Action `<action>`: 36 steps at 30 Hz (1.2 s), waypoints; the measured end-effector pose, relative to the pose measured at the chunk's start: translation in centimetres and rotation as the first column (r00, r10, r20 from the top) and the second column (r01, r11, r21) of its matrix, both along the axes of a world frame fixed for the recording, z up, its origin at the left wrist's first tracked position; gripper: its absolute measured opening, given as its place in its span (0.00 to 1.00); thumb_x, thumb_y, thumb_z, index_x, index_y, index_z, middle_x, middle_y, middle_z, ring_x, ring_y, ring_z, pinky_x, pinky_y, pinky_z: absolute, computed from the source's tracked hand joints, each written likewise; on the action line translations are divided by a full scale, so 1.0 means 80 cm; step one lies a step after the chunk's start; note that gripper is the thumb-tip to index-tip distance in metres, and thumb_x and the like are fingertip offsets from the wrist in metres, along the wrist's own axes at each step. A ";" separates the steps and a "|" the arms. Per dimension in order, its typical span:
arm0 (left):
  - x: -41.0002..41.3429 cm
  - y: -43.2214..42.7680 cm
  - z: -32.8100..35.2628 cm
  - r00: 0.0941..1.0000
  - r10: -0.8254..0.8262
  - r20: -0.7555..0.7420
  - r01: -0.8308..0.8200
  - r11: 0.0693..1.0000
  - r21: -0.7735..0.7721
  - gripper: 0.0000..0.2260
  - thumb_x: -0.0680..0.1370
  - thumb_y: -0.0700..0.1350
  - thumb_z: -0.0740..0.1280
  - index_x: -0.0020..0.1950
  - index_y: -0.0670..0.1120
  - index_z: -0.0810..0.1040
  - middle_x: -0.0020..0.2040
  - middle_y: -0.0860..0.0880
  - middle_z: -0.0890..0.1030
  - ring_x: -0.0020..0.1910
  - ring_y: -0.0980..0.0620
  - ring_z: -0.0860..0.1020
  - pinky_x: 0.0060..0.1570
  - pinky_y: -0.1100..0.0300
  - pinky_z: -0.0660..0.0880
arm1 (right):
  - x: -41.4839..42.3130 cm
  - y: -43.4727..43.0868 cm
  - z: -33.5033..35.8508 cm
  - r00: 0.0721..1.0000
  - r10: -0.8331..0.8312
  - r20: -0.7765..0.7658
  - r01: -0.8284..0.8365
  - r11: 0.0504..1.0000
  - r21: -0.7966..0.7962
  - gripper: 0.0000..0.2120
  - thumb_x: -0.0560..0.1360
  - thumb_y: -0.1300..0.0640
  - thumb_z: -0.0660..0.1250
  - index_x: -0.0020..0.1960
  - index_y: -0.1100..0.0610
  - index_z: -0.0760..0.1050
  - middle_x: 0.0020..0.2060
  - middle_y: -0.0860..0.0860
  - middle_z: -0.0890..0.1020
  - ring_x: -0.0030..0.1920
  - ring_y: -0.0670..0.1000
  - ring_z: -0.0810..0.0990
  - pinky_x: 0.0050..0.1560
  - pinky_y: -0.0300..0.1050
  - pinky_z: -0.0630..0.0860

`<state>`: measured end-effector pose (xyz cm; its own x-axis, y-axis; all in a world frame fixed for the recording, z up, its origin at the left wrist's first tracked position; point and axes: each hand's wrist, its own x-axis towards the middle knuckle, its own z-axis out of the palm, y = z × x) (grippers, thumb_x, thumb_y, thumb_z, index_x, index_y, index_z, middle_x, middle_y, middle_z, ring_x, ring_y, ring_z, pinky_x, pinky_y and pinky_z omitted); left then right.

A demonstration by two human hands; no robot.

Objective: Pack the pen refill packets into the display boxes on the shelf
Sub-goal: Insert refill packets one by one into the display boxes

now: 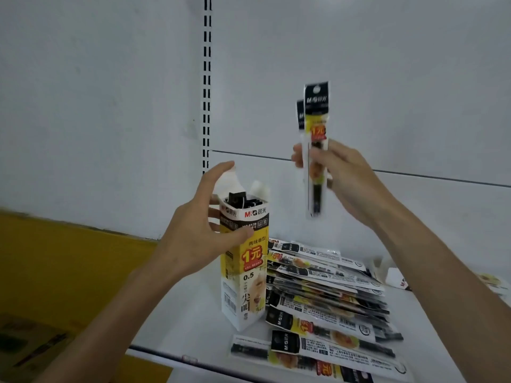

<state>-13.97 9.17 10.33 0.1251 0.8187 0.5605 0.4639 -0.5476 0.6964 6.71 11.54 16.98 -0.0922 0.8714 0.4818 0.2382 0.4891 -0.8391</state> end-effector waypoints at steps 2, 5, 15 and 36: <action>-0.003 -0.002 0.005 0.996 0.011 -0.091 -0.013 1.000 -0.025 0.31 0.66 0.50 0.75 0.54 0.75 0.58 0.47 0.59 0.75 0.44 0.62 0.76 0.34 0.72 0.73 | -0.006 -0.002 0.015 0.986 -0.141 0.093 0.122 0.975 0.187 0.11 0.80 0.55 0.56 0.51 0.47 0.77 0.38 0.40 0.77 0.36 0.38 0.73 0.41 0.31 0.70; -0.007 -0.003 0.017 0.976 -0.005 -0.219 -0.007 0.999 -0.053 0.21 0.65 0.52 0.74 0.49 0.70 0.67 0.48 0.59 0.77 0.44 0.65 0.75 0.33 0.75 0.72 | -0.012 -0.009 0.031 0.980 -0.185 0.072 0.156 0.941 0.300 0.10 0.80 0.55 0.56 0.53 0.52 0.76 0.33 0.44 0.74 0.37 0.43 0.73 0.41 0.38 0.72; 0.006 -0.002 0.012 0.949 0.063 -0.309 -0.076 0.997 -0.031 0.14 0.70 0.55 0.69 0.54 0.66 0.73 0.48 0.53 0.75 0.49 0.55 0.74 0.45 0.59 0.75 | -0.037 -0.016 0.031 0.979 -0.031 -0.200 0.097 0.940 0.328 0.04 0.77 0.60 0.62 0.47 0.56 0.76 0.40 0.55 0.80 0.38 0.43 0.80 0.35 0.38 0.79; 0.015 -0.012 -0.003 0.995 0.005 -0.102 -0.006 1.000 -0.011 0.18 0.68 0.51 0.72 0.49 0.63 0.64 0.48 0.57 0.76 0.47 0.59 0.75 0.45 0.52 0.78 | -0.042 0.008 -0.006 0.987 -0.036 0.158 0.011 0.987 0.163 0.06 0.69 0.58 0.72 0.39 0.48 0.77 0.33 0.43 0.79 0.33 0.39 0.75 0.36 0.29 0.68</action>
<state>-12.80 8.22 10.09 0.1764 0.8257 0.5358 0.5360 -0.5371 0.6513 3.39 12.19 16.53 -0.1596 0.7867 0.5964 0.3757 0.6071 -0.7002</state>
